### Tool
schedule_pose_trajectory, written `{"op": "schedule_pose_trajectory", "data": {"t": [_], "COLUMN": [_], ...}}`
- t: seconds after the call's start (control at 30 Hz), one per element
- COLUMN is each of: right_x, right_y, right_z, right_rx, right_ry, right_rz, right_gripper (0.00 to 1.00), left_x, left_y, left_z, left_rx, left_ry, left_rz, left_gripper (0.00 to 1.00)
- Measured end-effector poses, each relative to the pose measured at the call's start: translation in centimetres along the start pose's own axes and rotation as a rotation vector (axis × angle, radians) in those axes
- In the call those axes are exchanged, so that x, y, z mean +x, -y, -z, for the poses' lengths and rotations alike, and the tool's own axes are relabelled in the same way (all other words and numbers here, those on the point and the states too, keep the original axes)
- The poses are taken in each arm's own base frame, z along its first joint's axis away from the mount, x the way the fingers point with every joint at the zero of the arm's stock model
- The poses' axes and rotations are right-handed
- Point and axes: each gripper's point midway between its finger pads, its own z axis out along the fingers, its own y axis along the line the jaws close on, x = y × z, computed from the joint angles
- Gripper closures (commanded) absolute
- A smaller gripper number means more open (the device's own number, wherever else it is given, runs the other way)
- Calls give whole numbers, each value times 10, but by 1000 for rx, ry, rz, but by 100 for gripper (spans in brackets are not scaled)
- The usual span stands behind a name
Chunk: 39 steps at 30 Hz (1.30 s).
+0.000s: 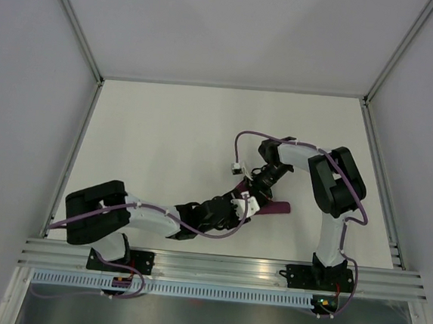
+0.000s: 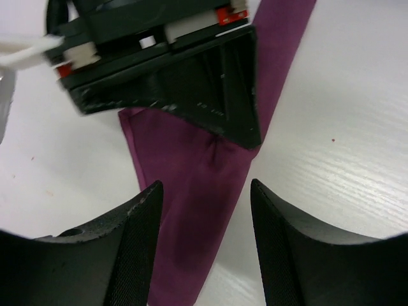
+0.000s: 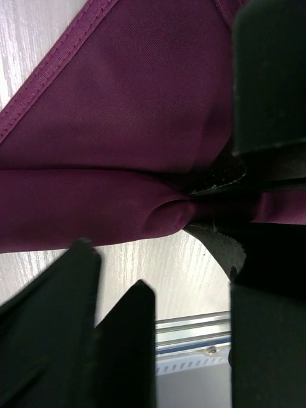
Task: Fold the napkin, place the utensils inside, and roll it up
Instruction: Roll the napkin with the utensil
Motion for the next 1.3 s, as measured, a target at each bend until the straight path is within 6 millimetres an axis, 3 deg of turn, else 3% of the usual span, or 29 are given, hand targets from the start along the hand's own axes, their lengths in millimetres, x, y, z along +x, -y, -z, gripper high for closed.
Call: {"op": "schedule_pose_trajectory", "data": {"t": [0.13,0.3,0.47,0.57,0.77,0.83,1.17,1.3], "right_x": [2,4,6,7,9,10,12,8], "right_y": [-1,-2,-4,-6,-6,-5,-9,-6], "right_z": [0,0,-1,-1,-1,1,9,16], "right_rx": [-7,-14,-31,-46,-51,-49,-24,41], "right_ry": [-4,-7,-9,-5,-4,-4,-11,-2], "right_rz": [-17,-33,-58,-79,-91,-95,-117,-80], "right_gripper": [91,91,91,91,90,88,46,39], "left_x": [-1,2,20,19,22,20,13,11], "left_y": [15,22,29,30,37,39,40,35], "left_z": [-15,-26,-35,-39,-45,-45,-53,-56], "left_rx": [38,68,93,90,109,120,242,312], "left_ry": [-6,-7,-44,-28,-19,-12,-18,-16], "left_rz": [-88,-145,-188,-194,-205,-211,-123,-28], "left_gripper": [30,30,32,45,97,98,98,98]}}
